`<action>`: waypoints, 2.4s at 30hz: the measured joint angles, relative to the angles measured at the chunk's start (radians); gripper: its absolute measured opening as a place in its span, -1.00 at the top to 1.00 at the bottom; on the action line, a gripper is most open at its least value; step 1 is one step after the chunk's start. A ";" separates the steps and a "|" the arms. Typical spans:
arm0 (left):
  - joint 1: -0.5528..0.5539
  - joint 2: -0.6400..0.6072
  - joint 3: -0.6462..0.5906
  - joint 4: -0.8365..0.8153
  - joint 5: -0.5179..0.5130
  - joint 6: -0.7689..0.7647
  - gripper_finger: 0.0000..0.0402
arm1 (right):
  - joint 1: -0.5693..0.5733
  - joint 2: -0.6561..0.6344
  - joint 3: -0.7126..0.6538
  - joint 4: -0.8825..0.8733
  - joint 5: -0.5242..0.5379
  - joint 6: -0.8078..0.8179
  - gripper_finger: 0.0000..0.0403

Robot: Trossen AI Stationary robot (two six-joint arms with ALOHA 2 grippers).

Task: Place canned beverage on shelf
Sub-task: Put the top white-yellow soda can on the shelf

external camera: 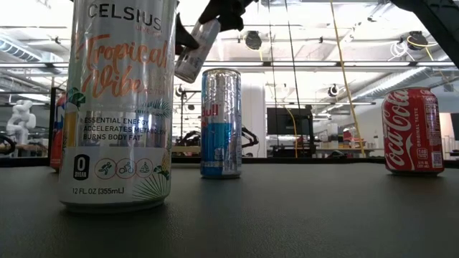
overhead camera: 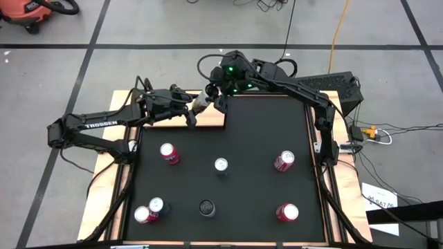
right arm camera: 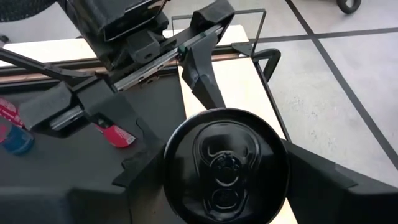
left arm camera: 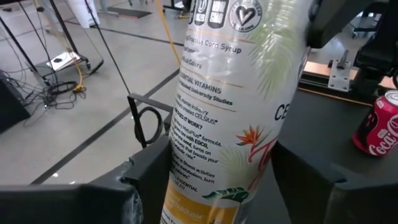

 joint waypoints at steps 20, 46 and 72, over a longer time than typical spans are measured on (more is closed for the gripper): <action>0.000 -0.006 0.003 0.057 0.023 -0.008 -0.73 | 0.010 0.005 -0.003 -0.013 0.002 -0.021 -0.25; 0.008 0.051 0.001 0.111 0.023 -0.009 -0.22 | 0.029 0.004 -0.002 0.046 0.011 0.061 -0.50; 0.093 -0.079 -0.009 0.138 0.007 -0.089 -0.24 | -0.069 -0.194 -0.224 0.275 -0.074 0.192 -0.68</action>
